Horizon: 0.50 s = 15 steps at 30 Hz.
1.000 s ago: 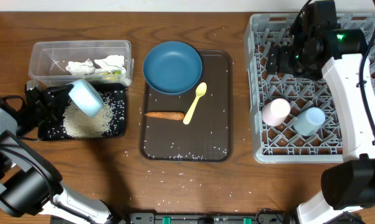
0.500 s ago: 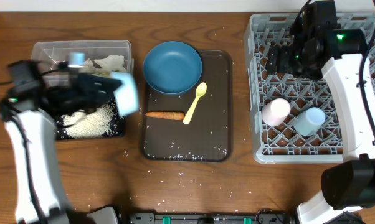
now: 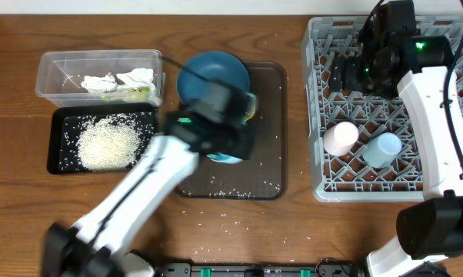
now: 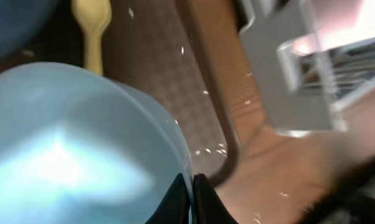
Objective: Sort waste into correct bins and load items into the dishwasher rack
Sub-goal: 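Carry the empty bowl back and set it on the brown tray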
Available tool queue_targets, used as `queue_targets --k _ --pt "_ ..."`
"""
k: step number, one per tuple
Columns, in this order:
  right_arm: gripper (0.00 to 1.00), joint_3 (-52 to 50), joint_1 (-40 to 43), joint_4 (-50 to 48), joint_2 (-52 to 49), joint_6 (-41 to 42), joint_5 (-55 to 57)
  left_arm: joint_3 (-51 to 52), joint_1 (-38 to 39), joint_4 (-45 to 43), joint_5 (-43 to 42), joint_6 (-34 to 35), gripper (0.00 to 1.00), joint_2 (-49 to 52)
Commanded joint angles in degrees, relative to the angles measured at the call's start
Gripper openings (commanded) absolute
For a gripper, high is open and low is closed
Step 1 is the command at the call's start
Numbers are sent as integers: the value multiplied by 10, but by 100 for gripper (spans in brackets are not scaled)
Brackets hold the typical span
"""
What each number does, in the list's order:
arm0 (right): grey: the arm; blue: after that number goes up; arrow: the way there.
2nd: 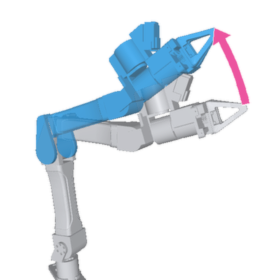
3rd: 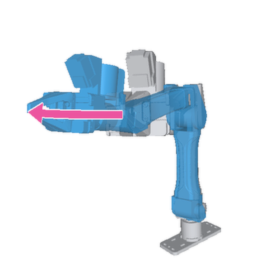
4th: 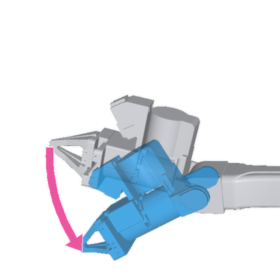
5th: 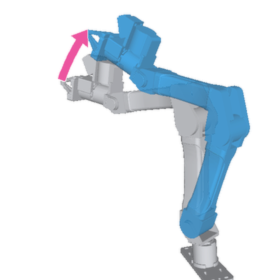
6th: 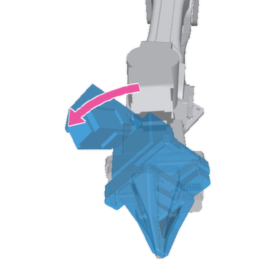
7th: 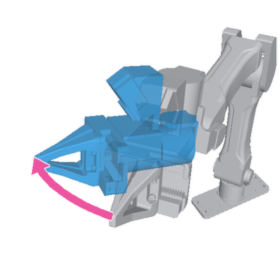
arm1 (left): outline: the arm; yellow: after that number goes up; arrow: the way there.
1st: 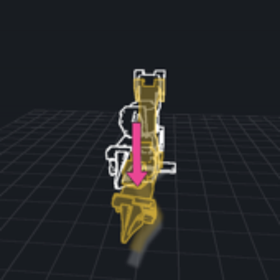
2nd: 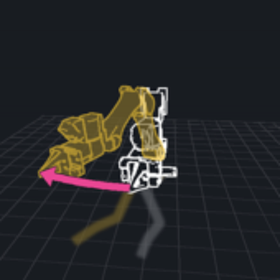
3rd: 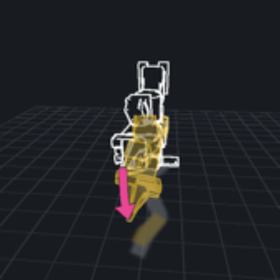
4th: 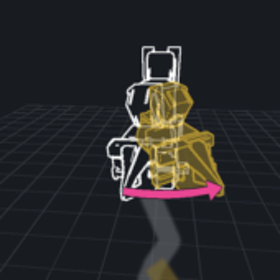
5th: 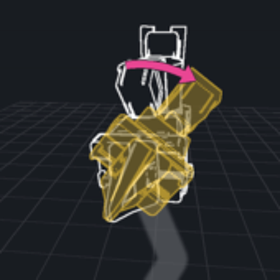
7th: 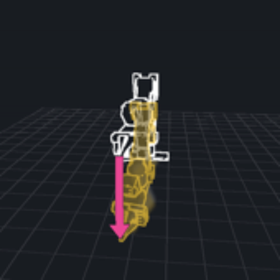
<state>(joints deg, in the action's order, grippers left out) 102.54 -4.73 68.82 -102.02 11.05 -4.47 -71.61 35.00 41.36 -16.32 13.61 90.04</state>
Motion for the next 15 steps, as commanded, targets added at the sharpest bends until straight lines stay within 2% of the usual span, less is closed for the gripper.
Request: queue_targets --k 1,8,10,11,13,15 --pt "95 8 2 2 12 -9 4 -2 36 -26 93 48 6 66" --pt "95 8 2 9 12 -9 4 -2 51 -59 93 86 7 133" --pt "95 8 2 8 12 -9 4 -2 51 -59 92 86 17 132" --pt "95 8 2 7 12 -9 3 -2 51 -59 88 86 28 132" --pt "95 8 2 6 12 -9 3 -3 50 -59 70 86 40 132" --pt "96 8 2 6 12 -9 -2 -9 48 -56 55 86 45 127"
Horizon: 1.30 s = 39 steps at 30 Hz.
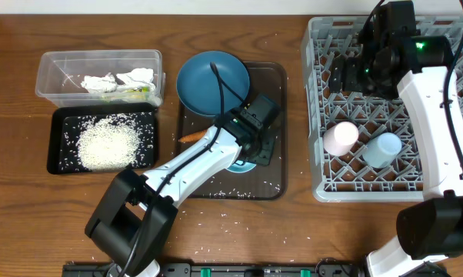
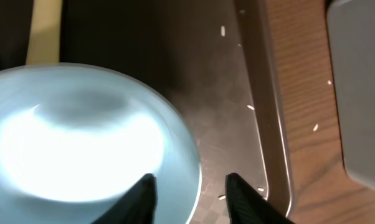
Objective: Sort waste into correct bins and load items into the dishwasher rack
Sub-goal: 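Carry the empty bowl back and set it on the brown tray, then grasp the light-blue bowl rim with the right gripper and lift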
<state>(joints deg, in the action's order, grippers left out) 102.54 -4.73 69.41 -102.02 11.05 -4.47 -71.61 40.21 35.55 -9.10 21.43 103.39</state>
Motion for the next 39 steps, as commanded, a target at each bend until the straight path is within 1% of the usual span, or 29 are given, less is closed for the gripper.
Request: queue_targets --k 1,4,6,8,10,14,16,19,20,22,27,32,35,38,39 --pt "96 8 2 0 12 -9 -6 -15 -6 6 -21 8 46 -12" --pt "95 8 -2 -4 12 -9 -41 -44 -22 31 -22 10 48 -47" --pt "94 8 -11 -11 12 -9 -63 -66 -45 61 -20 36 51 -77" --pt "93 7 -26 -19 12 -9 -80 -88 -80 99 -20 61 51 -109" --pt "92 6 -48 -28 9 -8 -82 -97 -125 123 -20 72 52 -144" --pt "90 -10 -105 -46 -4 -4 -85 -96 -216 148 -18 64 52 -196" --pt "89 -25 -141 -55 -17 -4 -85 -96 -254 159 -18 50 52 -208" --pt "87 -57 -186 -73 -34 -3 -84 -96 -301 181 -19 47 52 -213" --pt "85 -71 -199 -80 -41 0 -84 -96 -313 187 -19 47 52 -213" --pt "83 -105 -220 -99 -51 22 -77 -96 -339 202 -18 38 52 -213" --pt "80 -174 -242 -156 -67 37 -92 -96 -366 212 -18 4 53 -213" --pt "66 -230 -263 -234 -78 37 -105 -96 -377 212 -18 2 53 -213" --pt "59 -246 -275 -260 -88 45 -109 -96 -377 212 -17 2 53 -213" --pt "47 -247 -283 -263 -105 49 -111 -96 -377 212 -17 2 53 -213" --pt "40 -247 -286 -263 -110 52 -112 -96 -377 212 -17 2 53 -213"
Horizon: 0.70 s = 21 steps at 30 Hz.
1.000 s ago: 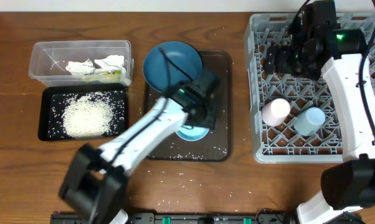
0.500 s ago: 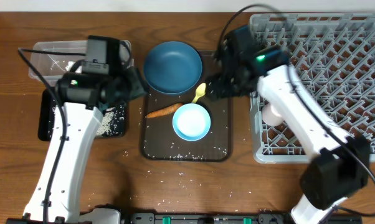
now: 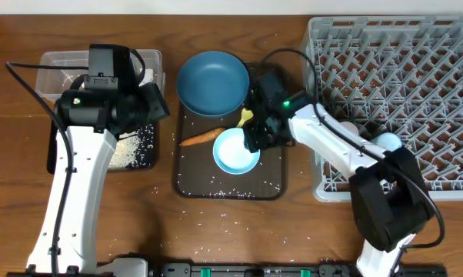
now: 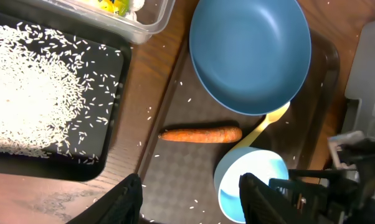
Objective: Sort waste into correct bins and load items into the dishwasher rack
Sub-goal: 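Grasp the light-blue bowl rim with the right gripper and lift, then carry the bowl right and place it in the dish rack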
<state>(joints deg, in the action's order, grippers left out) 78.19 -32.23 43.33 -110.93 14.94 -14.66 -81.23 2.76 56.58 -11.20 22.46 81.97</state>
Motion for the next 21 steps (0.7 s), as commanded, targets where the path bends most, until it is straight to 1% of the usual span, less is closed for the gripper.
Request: queue_targets --k 1,2,4,6,7,8,12,15,18,21 --pt "33 -4 -12 -2 -25 16 -10 0 -2 1 3 -8 53 1" --pt "23 -4 -12 -2 -27 21 -10 0 -2 1 3 -8 53 1" --pt "12 -4 -11 -3 -26 25 -9 0 -2 1 3 -8 53 1" --pt "8 -2 -7 -3 -20 35 -2 0 -2 1 3 -8 53 1" --pt "3 -1 -3 -3 -15 35 -1 0 -2 1 4 -8 53 1" --pt "1 0 2 -2 -10 35 -1 0 -2 1 6 -8 53 1" --pt "1 17 35 24 35 34 20 0 -2 2 16 -8 53 1" --pt "1 45 67 54 87 30 64 0 -2 2 16 -8 53 1" --pt "1 86 104 76 144 35 151 0 -2 1 16 -8 53 1" --pt "1 124 141 85 188 64 275 0 -2 2 16 -8 53 1"
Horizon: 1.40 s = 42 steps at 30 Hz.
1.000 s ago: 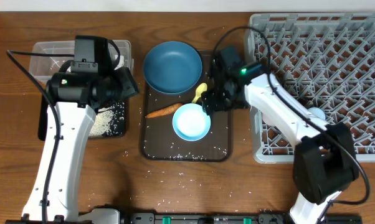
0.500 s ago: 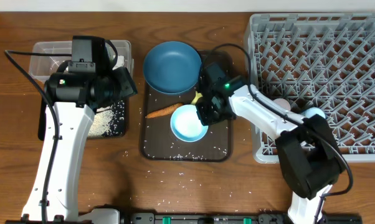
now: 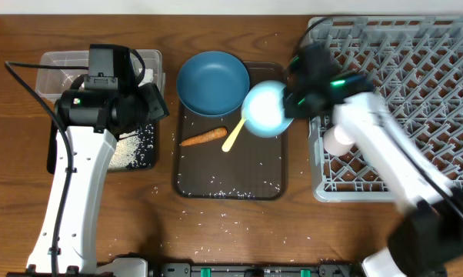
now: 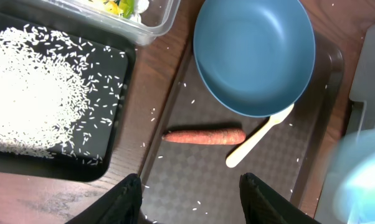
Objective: Sort waste into correct bins and load items into the dishwasher rack
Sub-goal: 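Carry the bowl right and place it in the dish rack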
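A light blue bowl (image 3: 264,108), blurred, hangs above the brown tray's (image 3: 267,178) right edge, next to the grey dish rack (image 3: 416,54). My right gripper (image 3: 291,101) is shut on its rim. On the tray lie a carrot (image 4: 203,135), a pale yellow spoon (image 4: 259,135) and a dark blue bowl (image 4: 254,56). My left gripper (image 4: 194,205) is open and empty, high over the tray's left edge. A pink cup (image 3: 338,141) stands in the rack.
A clear bin (image 3: 99,75) with crumpled waste stands at the far left. In front of it is a black tray of rice (image 4: 38,93). Rice grains are scattered on the brown tray and on the wooden table (image 3: 216,231).
My right gripper, then at the light blue bowl on the tray, now holds it lifted toward the rack. The yellow spoon now lies uncovered. The left arm has not moved.
My left gripper was shut on the light blue bowl over the tray, with the right arm over the rack. Then it stood open above the bowl on the tray. Later it was back by the bins with the right gripper at the bowl, which is now lifted.
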Available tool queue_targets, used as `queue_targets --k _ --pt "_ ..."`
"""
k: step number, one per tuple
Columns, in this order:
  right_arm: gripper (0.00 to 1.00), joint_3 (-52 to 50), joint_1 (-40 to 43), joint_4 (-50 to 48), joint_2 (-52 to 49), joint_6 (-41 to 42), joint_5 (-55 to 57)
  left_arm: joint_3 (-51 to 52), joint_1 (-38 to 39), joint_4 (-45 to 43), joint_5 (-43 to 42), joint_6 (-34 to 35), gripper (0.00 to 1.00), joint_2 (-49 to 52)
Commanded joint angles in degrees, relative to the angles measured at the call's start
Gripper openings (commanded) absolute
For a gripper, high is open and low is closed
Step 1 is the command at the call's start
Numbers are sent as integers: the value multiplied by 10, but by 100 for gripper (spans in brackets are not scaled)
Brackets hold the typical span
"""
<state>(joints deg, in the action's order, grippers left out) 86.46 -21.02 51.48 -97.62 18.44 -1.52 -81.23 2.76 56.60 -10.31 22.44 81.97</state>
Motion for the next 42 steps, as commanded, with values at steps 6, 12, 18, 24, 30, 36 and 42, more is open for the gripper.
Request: queue_targets --k 6,12,18,24,30,36,42 --pt "1 53 71 -82 57 43 508 1 -2 1 7 -8 54 2" --pt "1 54 91 -324 -48 -174 680 2 -2 -2 7 -8 54 5" --pt "1 54 93 -578 -173 -421 764 3 -2 -5 7 -8 54 9" --pt "1 54 89 -647 -263 -486 783 3 -2 -5 7 -8 54 13" --pt "1 53 76 -629 -297 -485 790 3 -2 -5 7 -8 54 13" --pt "1 52 63 -595 -301 -455 762 3 -2 -5 7 -8 54 13" --pt "8 52 40 -539 -301 -454 758 3 -2 -5 7 -8 54 13"
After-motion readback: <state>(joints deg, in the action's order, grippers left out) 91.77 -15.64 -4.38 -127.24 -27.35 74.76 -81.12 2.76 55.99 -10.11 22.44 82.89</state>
